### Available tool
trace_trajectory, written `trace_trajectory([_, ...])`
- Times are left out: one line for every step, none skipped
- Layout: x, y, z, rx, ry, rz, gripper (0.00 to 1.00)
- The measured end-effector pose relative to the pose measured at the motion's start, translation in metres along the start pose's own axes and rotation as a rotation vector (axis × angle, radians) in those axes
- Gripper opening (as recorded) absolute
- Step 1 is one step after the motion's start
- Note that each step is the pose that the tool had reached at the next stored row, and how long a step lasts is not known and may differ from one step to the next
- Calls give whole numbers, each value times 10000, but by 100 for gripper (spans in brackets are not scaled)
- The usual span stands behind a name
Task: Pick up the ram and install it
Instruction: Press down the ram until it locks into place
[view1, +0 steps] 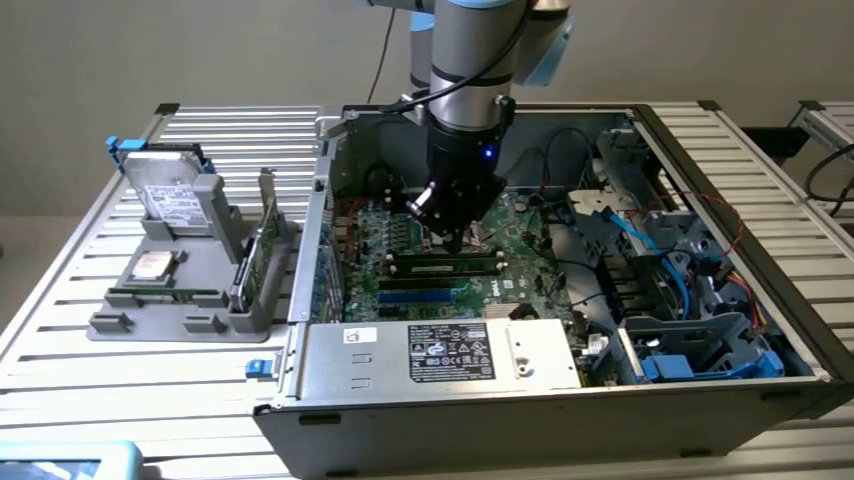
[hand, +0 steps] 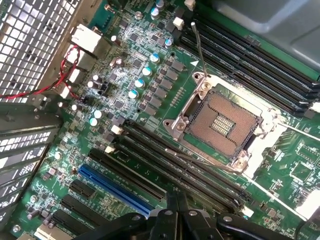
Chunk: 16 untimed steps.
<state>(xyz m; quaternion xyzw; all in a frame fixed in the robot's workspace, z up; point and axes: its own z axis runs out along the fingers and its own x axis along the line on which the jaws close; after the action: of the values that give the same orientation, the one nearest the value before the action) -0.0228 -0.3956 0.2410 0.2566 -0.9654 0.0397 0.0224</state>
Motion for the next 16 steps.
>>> trace_trajectory([0, 0, 0, -4, 3, 114, 11])
trace_trajectory([0, 1, 0, -9, 7, 232, 11])
trace_trajectory([1, 0, -1, -13, 15, 349, 11])
trace_trajectory([1, 0, -1, -17, 24, 466, 11])
trace_trajectory([1, -1, -1, -19, 33, 579, 11])
trace_trajectory([1, -1, -1, -20, 42, 690, 11])
trace_trajectory([1, 0, -1, -20, 51, 804, 11])
trace_trajectory([1, 0, -1, -17, 60, 908, 11])
trace_trajectory([0, 0, -1, -11, 71, 1012, 11])
trace_trajectory([0, 0, -1, -6, 83, 1110, 11])
trace_trajectory([1, 0, -1, 2, 96, 1216, 11])
trace_trajectory([0, 0, 0, 14, 111, 1312, 11])
trace_trajectory([0, 0, -1, 27, 127, 1409, 11])
trace_trajectory([0, 0, -1, 42, 143, 1505, 11])
trace_trajectory([0, 0, -1, 60, 161, 1604, 11])
trace_trajectory([0, 0, -1, 77, 177, 1696, 11])
